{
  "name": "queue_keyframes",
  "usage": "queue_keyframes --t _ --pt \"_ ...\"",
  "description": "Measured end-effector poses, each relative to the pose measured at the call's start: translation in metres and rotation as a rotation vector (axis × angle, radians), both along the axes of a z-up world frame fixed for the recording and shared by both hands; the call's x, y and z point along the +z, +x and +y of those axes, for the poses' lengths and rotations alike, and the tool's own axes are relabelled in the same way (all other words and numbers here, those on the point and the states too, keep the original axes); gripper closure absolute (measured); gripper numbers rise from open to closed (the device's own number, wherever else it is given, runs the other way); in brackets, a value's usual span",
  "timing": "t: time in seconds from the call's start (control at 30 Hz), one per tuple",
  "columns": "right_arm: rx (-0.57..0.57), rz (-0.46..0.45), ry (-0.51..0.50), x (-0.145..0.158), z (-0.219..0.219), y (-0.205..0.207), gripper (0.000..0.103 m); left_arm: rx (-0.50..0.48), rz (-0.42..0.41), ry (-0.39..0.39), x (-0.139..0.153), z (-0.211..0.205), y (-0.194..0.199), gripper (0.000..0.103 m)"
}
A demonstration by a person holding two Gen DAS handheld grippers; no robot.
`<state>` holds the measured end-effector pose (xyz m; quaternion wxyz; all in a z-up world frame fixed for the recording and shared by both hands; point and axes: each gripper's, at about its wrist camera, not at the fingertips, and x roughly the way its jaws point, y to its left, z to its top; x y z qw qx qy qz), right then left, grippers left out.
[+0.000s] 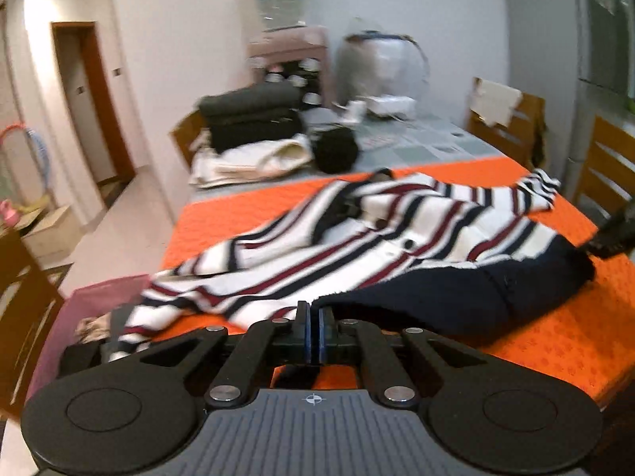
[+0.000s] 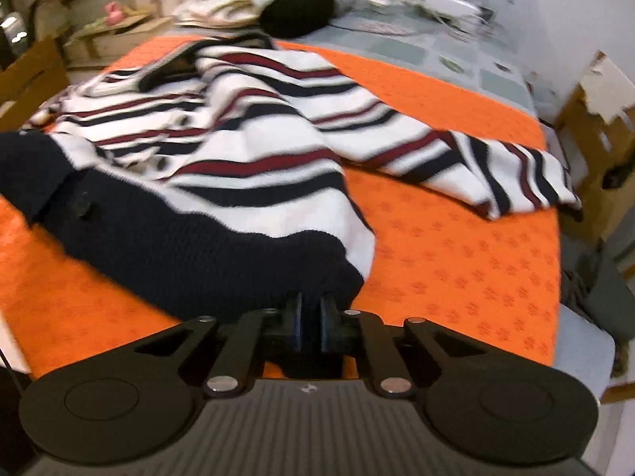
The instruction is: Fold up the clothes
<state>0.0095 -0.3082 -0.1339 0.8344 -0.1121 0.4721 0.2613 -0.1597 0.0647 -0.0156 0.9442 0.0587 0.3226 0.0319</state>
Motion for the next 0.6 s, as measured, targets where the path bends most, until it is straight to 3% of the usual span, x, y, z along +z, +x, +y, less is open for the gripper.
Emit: queue_keyframes --t 0.2,0.27,0.33,0.6 --pt "0.062 0.06 0.084 0.05 0.009 -0.04 0.094 0.188 0.028 -0.064 0.031 0.039 -0.038 0.097" --pt "0.048 0.081 0.106 0.064 0.007 -0.05 0.095 0.243 0.075 -0.117 0.029 0.052 -0.05 0.097" --pt "0.04 0.109 0.112 0.07 0.006 -0.059 0.095 0.241 0.136 -0.112 0.013 0.051 -0.058 0.097" --pt "0.016 0.23 0.021 0.024 0.009 -0.089 0.095 0.245 0.365 -0.086 -0.054 0.048 -0.086 0.099"
